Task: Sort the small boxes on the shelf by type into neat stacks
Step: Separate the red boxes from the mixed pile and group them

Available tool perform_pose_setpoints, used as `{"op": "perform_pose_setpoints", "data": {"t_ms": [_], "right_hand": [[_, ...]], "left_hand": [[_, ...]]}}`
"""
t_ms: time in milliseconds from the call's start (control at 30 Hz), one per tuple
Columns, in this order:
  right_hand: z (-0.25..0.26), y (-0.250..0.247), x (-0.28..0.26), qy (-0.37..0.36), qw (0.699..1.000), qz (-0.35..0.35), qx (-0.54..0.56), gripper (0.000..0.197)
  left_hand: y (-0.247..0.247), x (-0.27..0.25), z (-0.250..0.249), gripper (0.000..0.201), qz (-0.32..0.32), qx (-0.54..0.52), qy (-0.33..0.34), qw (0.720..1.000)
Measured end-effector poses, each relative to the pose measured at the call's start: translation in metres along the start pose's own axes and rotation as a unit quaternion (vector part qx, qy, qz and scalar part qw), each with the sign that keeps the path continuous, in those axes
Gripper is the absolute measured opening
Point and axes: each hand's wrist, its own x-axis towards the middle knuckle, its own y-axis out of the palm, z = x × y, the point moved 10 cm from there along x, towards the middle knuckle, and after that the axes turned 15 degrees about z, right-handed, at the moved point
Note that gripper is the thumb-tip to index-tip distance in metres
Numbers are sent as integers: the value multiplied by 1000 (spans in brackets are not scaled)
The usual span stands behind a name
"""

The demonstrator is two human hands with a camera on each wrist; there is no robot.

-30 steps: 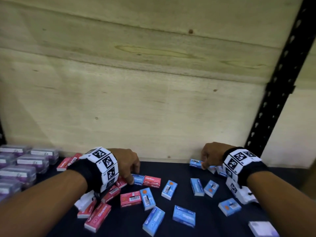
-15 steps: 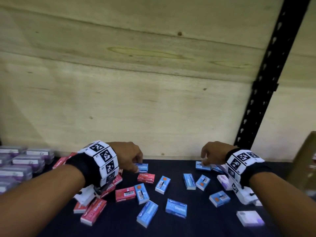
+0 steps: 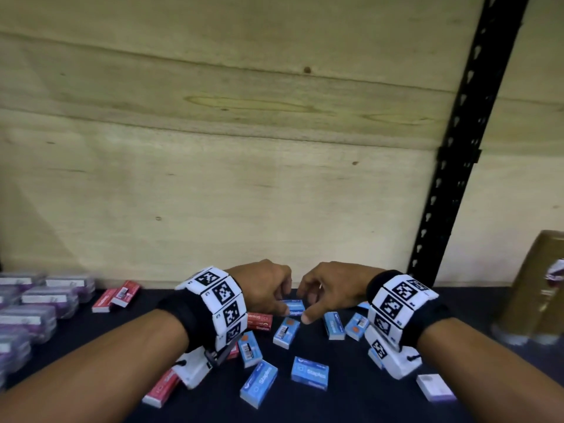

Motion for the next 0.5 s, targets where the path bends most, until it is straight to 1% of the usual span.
{"op": "perform_pose_setpoints", "data": {"t_ms": [100,200,267,367,500], "right_hand": [[5,-1,1,-7,1000,-9,5,40],[-3,-2,2,7,1000,-11,11,36],[-17,-4,3,42,999,-15,-1,38],[-47,-8,2,123,992,-33,-26,41],[-78,-6,-3,199,978,-39,-39,50]], "left_hand": [[-2,1,-3,33,-15,-10,4,1000],[-1,-1,-2,33,-10,-14,-4,1000],[5,-5,3,34,19,7,-27,999],[21,-13,20,35,80,23,-71,994],[39,-19,39,44,140,33,-102,984]]}}
